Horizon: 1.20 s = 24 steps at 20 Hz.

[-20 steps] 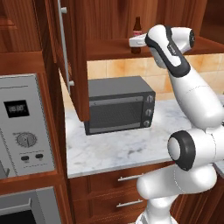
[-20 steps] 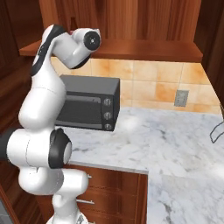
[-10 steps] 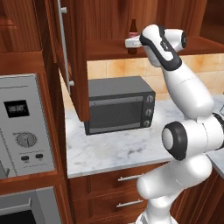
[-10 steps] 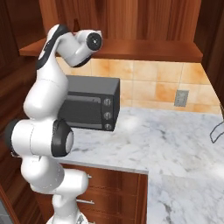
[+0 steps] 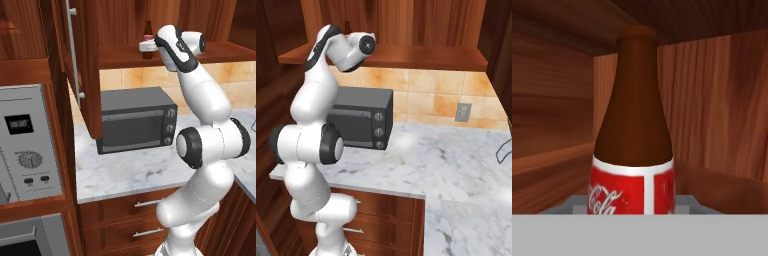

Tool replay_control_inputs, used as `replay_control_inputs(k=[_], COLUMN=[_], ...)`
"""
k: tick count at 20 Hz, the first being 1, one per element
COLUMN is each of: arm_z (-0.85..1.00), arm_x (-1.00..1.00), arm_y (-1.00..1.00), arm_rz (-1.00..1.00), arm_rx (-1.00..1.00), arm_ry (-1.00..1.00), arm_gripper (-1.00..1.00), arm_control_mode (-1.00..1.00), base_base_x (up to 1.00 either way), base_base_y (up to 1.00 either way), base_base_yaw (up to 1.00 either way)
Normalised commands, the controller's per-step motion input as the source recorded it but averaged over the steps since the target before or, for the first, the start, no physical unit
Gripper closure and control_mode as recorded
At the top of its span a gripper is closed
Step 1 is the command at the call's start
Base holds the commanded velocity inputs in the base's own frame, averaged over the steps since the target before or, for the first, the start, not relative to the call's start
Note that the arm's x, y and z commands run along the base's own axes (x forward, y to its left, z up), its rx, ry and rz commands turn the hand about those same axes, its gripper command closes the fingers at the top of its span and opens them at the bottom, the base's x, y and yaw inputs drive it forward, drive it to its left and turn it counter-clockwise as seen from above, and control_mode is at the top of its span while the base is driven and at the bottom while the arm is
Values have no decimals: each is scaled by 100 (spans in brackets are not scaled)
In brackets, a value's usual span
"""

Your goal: Pick the water bottle, water bottle, bottled drink from the counter and place them in the open cabinet.

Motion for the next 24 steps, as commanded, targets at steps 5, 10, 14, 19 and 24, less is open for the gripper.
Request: replay_control_inputs(k=[5, 10, 14, 19, 24], arm_z=[-13, -14, -19, -19, -17], arm_x=[48, 33, 9, 12, 8], arm_y=[0, 1, 1, 4, 13], arm_rz=[0, 0, 0, 0, 0], arm_rx=[-1, 0, -1, -1, -1], arm_ry=[0, 0, 0, 0, 0], arm_gripper=[100, 100, 100, 100, -100], arm_control_mode=[-100, -100, -100, -100, -100], base_base_x=[0, 0, 0, 0, 0], base_base_y=[0, 0, 0, 0, 0], base_base_yaw=[0, 0, 0, 0, 0])
